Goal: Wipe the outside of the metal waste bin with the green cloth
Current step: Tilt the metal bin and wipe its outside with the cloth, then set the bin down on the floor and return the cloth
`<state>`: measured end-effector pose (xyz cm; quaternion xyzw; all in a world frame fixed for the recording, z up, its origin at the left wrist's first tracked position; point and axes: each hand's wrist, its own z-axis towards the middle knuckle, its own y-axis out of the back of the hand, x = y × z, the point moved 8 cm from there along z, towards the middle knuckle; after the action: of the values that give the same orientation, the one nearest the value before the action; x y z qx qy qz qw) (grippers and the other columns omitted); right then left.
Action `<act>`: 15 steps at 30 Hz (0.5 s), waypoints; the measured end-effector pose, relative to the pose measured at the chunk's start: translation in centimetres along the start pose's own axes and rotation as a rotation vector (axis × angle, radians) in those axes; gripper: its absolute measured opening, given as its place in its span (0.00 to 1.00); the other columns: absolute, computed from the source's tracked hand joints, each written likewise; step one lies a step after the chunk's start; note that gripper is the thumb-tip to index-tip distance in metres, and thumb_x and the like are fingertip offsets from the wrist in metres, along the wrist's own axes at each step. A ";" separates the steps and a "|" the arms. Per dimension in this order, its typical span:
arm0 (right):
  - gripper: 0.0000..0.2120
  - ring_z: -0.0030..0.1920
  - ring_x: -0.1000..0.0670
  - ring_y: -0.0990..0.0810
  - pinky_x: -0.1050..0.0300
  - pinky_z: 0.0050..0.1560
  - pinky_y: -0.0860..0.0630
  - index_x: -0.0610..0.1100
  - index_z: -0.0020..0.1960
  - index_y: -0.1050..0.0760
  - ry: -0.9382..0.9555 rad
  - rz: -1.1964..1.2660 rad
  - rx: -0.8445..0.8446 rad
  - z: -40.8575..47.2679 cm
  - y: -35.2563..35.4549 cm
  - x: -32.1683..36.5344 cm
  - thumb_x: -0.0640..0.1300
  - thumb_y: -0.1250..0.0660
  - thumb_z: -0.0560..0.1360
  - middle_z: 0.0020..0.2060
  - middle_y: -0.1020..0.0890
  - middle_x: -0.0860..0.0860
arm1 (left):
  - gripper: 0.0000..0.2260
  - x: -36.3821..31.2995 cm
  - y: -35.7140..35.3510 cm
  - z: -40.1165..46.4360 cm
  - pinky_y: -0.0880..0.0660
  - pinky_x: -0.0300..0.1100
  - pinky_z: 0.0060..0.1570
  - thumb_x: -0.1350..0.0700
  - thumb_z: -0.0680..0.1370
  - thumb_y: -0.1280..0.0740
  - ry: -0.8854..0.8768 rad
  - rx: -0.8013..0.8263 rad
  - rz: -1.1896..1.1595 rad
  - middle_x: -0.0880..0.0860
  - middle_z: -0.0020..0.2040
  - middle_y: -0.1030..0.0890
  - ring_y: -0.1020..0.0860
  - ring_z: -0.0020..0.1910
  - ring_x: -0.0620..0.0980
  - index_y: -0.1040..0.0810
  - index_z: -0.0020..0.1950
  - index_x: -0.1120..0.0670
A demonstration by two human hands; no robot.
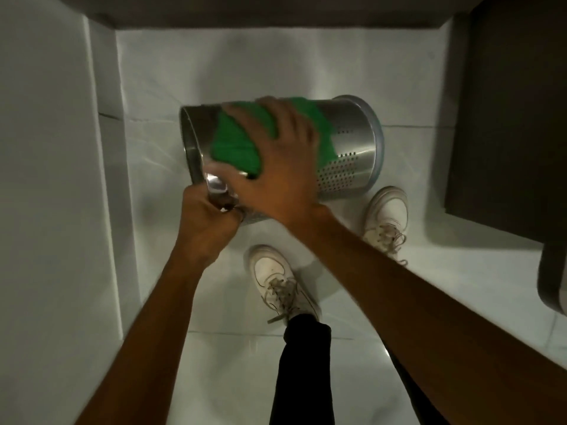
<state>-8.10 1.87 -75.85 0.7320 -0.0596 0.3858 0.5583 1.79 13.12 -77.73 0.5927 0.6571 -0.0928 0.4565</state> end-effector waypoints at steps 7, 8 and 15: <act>0.25 0.63 0.54 0.17 0.49 0.64 0.17 0.40 0.70 0.24 -0.161 0.880 -0.040 1.6 5.2 3.1 0.35 0.24 0.75 0.63 0.17 0.49 | 0.12 -3.0 -1.4 -2.9 0.24 0.32 0.43 0.69 0.71 0.26 -0.062 -0.047 0.158 0.44 0.39 0.21 0.20 0.38 0.35 0.23 0.45 0.54; 0.24 0.60 0.60 0.17 0.56 0.60 0.15 0.43 0.70 0.25 -0.326 1.077 -0.036 1.7 5.8 1.1 0.38 0.25 0.76 0.60 0.17 0.54 | 0.12 -3.4 -1.7 -2.8 0.23 0.35 0.46 0.65 0.71 0.24 -0.059 -0.052 0.208 0.46 0.42 0.19 0.19 0.42 0.39 0.22 0.48 0.54; 0.18 0.52 0.44 0.13 0.42 0.64 0.18 0.46 0.56 0.15 -0.899 1.837 -0.006 1.8 11.8 -7.2 0.58 0.37 0.83 0.49 0.12 0.47 | 0.06 -8.0 -3.7 1.7 0.25 0.46 0.36 0.63 0.67 0.27 -0.232 -0.035 0.762 0.57 0.32 0.20 0.19 0.34 0.62 0.20 0.42 0.58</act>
<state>-18.34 -6.54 -71.41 0.4793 -0.8025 0.3544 -0.0252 -1.50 5.44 -74.54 0.7718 0.3356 0.0280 0.5394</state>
